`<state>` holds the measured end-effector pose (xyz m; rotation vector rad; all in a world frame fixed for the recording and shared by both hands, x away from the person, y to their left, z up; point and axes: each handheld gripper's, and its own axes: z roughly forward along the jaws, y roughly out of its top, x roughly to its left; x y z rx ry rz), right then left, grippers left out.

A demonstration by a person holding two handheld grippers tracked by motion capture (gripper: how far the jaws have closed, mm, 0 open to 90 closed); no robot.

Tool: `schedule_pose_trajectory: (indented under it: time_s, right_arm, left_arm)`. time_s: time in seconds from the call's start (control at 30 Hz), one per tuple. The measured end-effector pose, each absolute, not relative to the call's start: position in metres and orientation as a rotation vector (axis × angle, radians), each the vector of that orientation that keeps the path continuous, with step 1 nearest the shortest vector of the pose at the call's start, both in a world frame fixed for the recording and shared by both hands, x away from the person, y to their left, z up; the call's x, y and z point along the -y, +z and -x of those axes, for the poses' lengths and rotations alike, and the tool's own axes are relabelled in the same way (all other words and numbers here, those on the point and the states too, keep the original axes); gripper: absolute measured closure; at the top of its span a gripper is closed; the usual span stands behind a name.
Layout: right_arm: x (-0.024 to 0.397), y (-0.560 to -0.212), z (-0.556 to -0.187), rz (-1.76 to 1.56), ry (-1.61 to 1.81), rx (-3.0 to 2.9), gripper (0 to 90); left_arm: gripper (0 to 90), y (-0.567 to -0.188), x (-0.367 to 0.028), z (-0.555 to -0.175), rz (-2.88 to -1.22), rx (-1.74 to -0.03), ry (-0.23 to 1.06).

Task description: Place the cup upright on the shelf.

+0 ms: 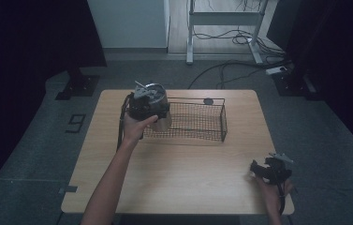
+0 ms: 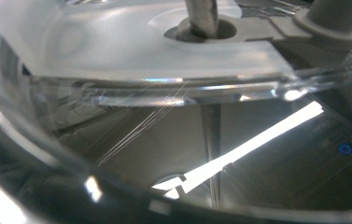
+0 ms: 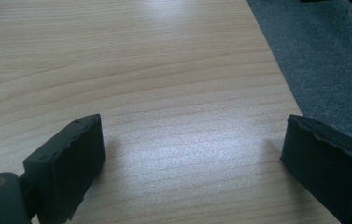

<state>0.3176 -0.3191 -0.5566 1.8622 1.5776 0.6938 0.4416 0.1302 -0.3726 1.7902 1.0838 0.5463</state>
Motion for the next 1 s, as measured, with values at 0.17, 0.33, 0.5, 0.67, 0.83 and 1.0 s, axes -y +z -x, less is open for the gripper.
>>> schedule_pose_trajectory:
  time_s: [0.17, 0.33, 0.5, 0.67, 0.83, 1.0]
  right_arm:
    - [0.319, -0.556, -0.317, -1.861, 0.692, -1.58, 6.0]
    - [0.319, -0.557, -0.318, -1.86, 0.693, -1.579, 6.1]
    - [0.319, -0.556, -0.317, -1.86, 0.692, -1.579, 6.3]
    - [0.319, -0.556, -0.317, -1.862, 0.692, -1.577, 6.5]
    - [0.319, -0.556, -0.317, -1.862, 0.692, -1.577, 6.6]
    - [0.319, -0.556, -0.317, -1.86, 0.692, -1.578, 6.8]
  left_arm:
    - [4.2, -0.371, -0.127, -0.448, -1.793, -1.091, 0.549]
    - [4.2, -0.372, -0.124, -0.458, -1.792, -1.101, 0.557]
    - [4.2, -0.375, -0.124, -0.464, -1.794, -1.115, 0.554]
    - [4.2, -0.377, -0.123, -0.472, -1.796, -1.124, 0.565]
    - [4.2, -0.38, -0.119, -0.48, -1.796, -1.128, 0.573]
    - [4.2, -0.386, -0.116, -0.487, -1.794, -1.131, 0.582]
